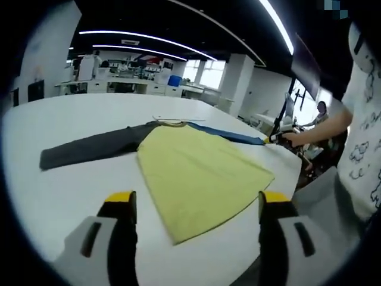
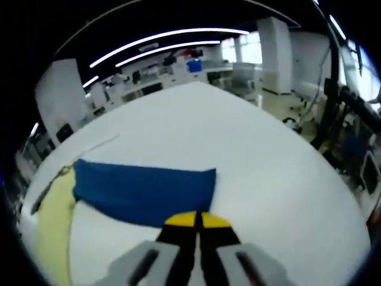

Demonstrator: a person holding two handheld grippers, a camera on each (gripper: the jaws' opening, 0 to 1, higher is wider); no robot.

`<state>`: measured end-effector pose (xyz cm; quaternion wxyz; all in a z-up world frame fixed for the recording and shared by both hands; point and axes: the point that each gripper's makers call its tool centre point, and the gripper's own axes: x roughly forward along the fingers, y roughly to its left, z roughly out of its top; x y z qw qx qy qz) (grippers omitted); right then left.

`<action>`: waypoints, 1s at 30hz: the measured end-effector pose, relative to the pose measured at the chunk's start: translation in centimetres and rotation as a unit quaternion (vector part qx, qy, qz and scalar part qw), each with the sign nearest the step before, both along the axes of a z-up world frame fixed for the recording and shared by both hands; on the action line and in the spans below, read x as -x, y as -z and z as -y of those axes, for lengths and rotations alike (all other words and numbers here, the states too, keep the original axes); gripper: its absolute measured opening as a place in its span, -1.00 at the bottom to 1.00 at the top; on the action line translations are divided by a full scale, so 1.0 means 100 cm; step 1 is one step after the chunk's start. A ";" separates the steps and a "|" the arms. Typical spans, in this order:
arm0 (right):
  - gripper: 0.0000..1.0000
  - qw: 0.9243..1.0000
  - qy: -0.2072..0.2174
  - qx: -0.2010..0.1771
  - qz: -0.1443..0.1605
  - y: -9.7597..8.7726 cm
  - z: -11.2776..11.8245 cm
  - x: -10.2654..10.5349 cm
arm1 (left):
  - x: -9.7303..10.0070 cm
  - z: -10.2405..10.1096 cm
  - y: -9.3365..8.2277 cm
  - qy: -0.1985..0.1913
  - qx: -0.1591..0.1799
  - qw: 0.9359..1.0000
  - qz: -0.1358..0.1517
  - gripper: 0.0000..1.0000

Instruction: Fold the garment on the visible template until the final outline fits inside the template.

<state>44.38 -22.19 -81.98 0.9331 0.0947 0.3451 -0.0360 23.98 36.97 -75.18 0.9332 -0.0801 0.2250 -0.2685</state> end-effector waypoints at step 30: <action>-1.00 0.981 -0.165 -0.032 0.097 -0.081 -0.143 -0.076 | 0.004 -0.006 0.004 0.006 -0.007 1.000 0.009 0.33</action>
